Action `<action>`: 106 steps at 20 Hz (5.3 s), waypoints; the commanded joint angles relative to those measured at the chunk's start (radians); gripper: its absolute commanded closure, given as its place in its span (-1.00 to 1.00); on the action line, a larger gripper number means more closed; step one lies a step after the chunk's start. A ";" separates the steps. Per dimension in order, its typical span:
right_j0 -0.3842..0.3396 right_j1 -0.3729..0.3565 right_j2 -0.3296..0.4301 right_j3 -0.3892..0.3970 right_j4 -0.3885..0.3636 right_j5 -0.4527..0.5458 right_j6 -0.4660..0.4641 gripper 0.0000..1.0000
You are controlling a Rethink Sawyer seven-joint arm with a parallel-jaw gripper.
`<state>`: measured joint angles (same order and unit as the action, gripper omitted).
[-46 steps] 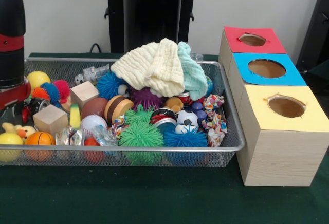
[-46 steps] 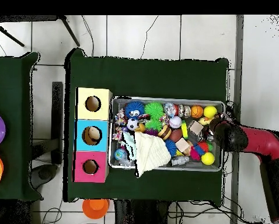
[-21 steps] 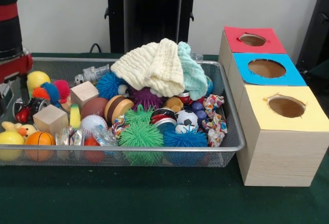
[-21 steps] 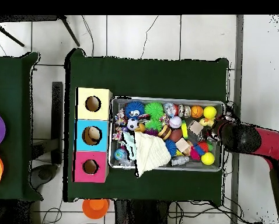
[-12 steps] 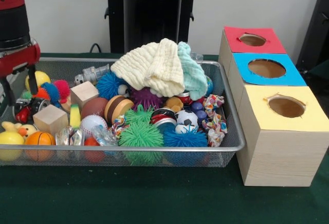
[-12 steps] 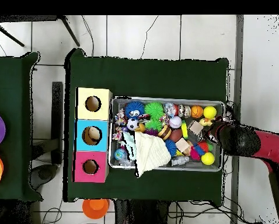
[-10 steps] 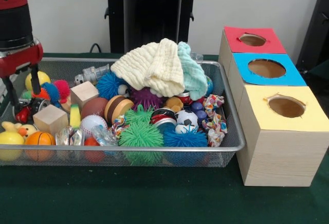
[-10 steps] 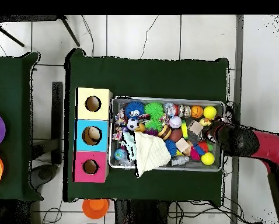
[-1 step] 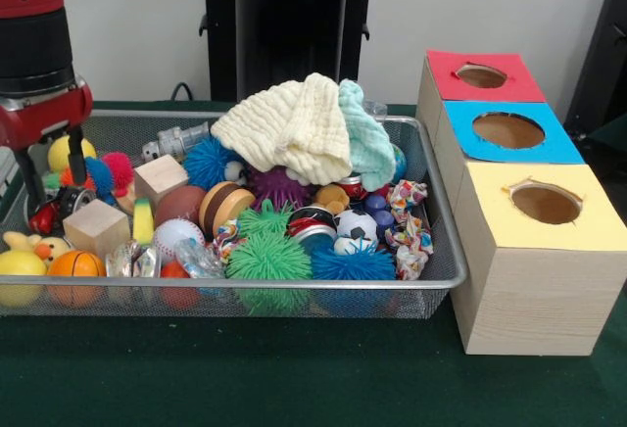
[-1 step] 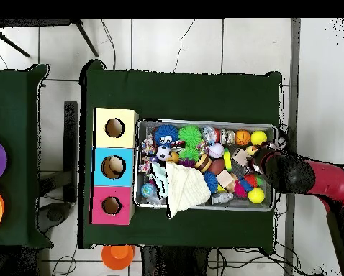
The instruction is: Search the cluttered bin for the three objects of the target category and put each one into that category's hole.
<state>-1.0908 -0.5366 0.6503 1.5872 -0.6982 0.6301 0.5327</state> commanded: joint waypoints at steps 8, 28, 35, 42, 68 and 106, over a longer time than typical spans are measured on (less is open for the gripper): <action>0.009 0.036 0.004 -0.024 -0.088 -0.100 -0.037 -1.00; 0.078 0.172 -0.114 -0.146 -0.233 -0.193 0.052 -1.00; 0.145 0.193 -0.190 -0.204 -0.269 -0.191 0.110 -1.00; 0.197 0.164 -0.247 -0.215 -0.252 -0.166 0.119 -1.00; 0.428 0.315 -0.511 -0.332 -0.140 0.001 0.204 -1.00; 0.519 0.235 -0.649 -0.383 -0.013 0.118 0.144 -1.00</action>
<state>-0.5450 -0.2779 0.0289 1.1806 -0.6664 0.8264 0.5328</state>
